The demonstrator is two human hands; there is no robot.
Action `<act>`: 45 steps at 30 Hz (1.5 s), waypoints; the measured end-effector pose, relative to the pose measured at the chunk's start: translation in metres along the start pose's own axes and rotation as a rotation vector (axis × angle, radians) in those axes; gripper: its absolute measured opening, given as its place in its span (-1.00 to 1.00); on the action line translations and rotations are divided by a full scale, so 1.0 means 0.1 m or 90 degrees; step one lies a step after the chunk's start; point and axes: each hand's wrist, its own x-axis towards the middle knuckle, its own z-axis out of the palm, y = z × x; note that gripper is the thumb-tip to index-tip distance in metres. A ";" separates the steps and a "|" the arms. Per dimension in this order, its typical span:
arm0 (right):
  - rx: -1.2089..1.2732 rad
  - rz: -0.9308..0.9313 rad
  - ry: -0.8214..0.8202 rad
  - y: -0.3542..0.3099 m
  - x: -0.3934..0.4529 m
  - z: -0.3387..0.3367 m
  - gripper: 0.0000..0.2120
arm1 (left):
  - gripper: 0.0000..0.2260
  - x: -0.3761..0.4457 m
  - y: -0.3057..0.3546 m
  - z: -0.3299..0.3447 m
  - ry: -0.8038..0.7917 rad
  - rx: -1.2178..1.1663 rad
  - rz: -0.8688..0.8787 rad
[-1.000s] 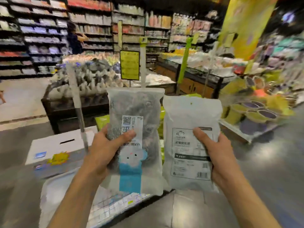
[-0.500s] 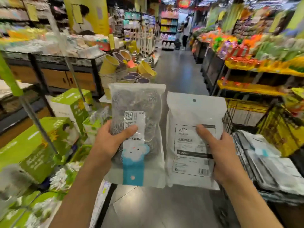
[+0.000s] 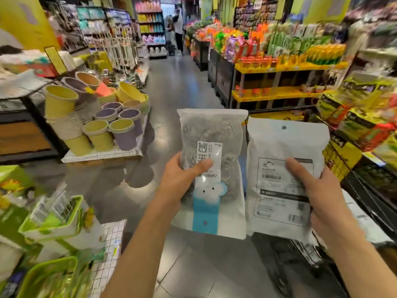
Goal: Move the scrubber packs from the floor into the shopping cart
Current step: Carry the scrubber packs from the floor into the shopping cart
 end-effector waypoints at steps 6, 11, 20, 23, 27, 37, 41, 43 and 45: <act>-0.018 0.010 0.077 0.18 0.89 0.12 -0.60 | -0.74 1.11 -0.03 0.35 -0.062 0.013 -0.002; -0.031 0.030 0.143 0.30 1.57 0.27 -0.57 | -0.70 2.12 -0.05 0.61 -0.144 0.015 -0.035; -0.129 0.054 0.355 0.34 2.31 -0.14 -0.58 | -0.67 3.59 -0.25 1.84 -0.377 0.052 -0.096; -0.160 0.058 0.430 0.35 2.41 -0.53 -0.57 | -0.69 3.82 -0.38 2.40 -0.464 0.068 -0.121; -0.196 0.092 0.510 0.52 2.58 -1.10 -0.62 | -0.64 4.08 -0.63 3.12 -0.565 0.128 -0.123; -0.453 0.338 0.409 1.13 3.05 -2.32 -0.56 | -0.56 4.64 -1.44 4.55 -0.823 0.373 -0.109; -0.605 0.485 0.282 1.33 3.29 -2.56 -0.40 | -0.60 4.91 -1.75 4.99 -0.961 0.523 -0.029; -0.663 0.535 0.250 1.39 3.44 -2.70 -0.30 | -0.55 5.09 -1.91 5.26 -1.032 0.584 -0.017; -0.697 0.567 0.210 1.42 3.62 -2.85 -0.25 | -0.46 5.26 -2.10 5.59 -1.099 0.661 0.054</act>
